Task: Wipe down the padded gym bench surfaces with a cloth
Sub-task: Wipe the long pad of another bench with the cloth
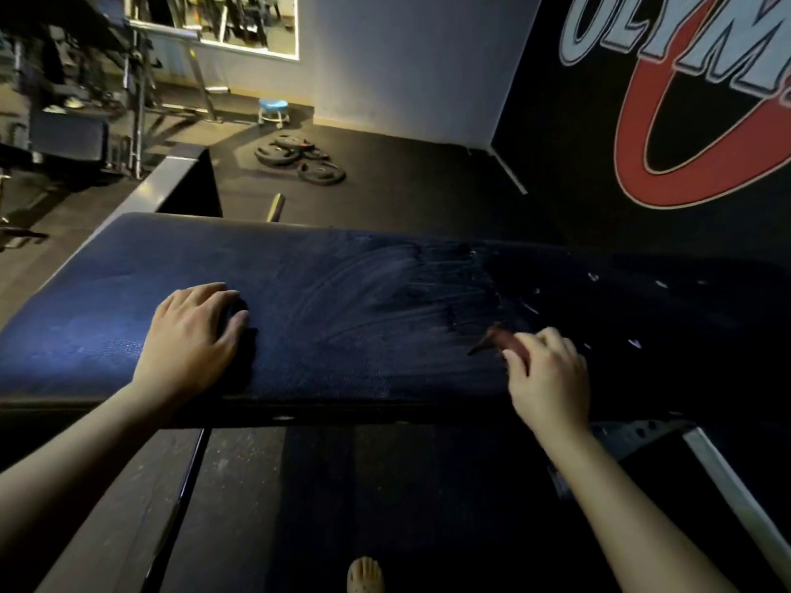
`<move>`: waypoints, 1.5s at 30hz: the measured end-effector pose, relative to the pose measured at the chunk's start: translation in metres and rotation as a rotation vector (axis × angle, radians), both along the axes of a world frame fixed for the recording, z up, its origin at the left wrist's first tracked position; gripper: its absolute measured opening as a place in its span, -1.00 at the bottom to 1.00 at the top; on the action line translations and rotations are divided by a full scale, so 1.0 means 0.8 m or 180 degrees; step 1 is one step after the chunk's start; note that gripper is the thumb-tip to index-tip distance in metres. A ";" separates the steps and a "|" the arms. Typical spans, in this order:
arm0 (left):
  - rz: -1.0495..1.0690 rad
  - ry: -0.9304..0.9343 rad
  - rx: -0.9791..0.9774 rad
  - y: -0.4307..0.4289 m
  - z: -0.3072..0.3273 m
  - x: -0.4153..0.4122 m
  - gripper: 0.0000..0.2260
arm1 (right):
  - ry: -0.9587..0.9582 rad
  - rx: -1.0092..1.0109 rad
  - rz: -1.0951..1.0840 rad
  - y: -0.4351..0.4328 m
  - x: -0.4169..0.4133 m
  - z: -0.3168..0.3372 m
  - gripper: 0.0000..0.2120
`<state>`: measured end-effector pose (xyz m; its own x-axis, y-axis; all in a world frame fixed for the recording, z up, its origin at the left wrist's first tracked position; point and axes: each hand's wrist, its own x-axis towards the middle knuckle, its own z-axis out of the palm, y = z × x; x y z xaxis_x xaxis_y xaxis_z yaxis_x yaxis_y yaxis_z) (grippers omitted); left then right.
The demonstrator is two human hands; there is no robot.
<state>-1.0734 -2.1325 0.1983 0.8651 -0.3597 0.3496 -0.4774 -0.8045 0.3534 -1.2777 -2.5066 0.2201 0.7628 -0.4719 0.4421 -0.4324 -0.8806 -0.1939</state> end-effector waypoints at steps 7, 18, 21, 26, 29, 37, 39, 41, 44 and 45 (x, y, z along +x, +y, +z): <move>-0.0307 0.0125 0.0067 -0.044 0.006 0.012 -0.50 | -0.0153 0.0191 0.1031 0.199 0.104 -0.005 -0.89; -0.0316 0.0003 0.0167 -0.064 -0.007 0.033 -0.54 | 0.0110 0.0230 -0.0287 -0.026 0.170 0.009 -0.82; -0.0201 0.0001 0.0122 -0.074 -0.005 0.054 -0.53 | 0.0139 0.0477 0.0650 0.106 0.206 0.001 -0.84; -0.0087 0.0121 0.0167 -0.092 0.000 0.096 -0.49 | 0.0330 -0.0016 0.2062 0.112 0.226 0.004 -0.82; -0.0149 0.0071 0.0280 -0.103 -0.001 0.101 -0.49 | 0.0362 -0.0063 0.0676 -0.022 0.270 0.010 -0.81; -0.0055 -0.0025 0.0427 -0.120 -0.008 0.126 -0.59 | 0.0537 0.0586 0.1871 0.130 0.300 0.005 -0.81; -0.0084 -0.0064 0.0389 -0.119 -0.008 0.126 -0.62 | 0.0520 0.0371 0.2117 0.100 0.307 0.009 -0.81; -0.0104 -0.0051 0.0358 -0.117 -0.007 0.122 -0.62 | 0.0434 0.0203 0.1438 0.028 0.324 0.005 -0.82; -0.0073 -0.0057 0.0352 -0.119 -0.008 0.119 -0.64 | 0.0329 0.0305 0.0221 -0.049 0.347 0.002 -0.80; -0.0049 -0.0079 0.0353 -0.121 -0.009 0.118 -0.67 | 0.0262 0.0388 0.0041 -0.037 0.355 0.001 -0.80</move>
<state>-0.9787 -2.2294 0.1912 0.8508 -0.4105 0.3281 -0.4974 -0.8306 0.2506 -0.9939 -2.5364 0.2212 0.8004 -0.5083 0.3179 -0.4402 -0.8582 -0.2640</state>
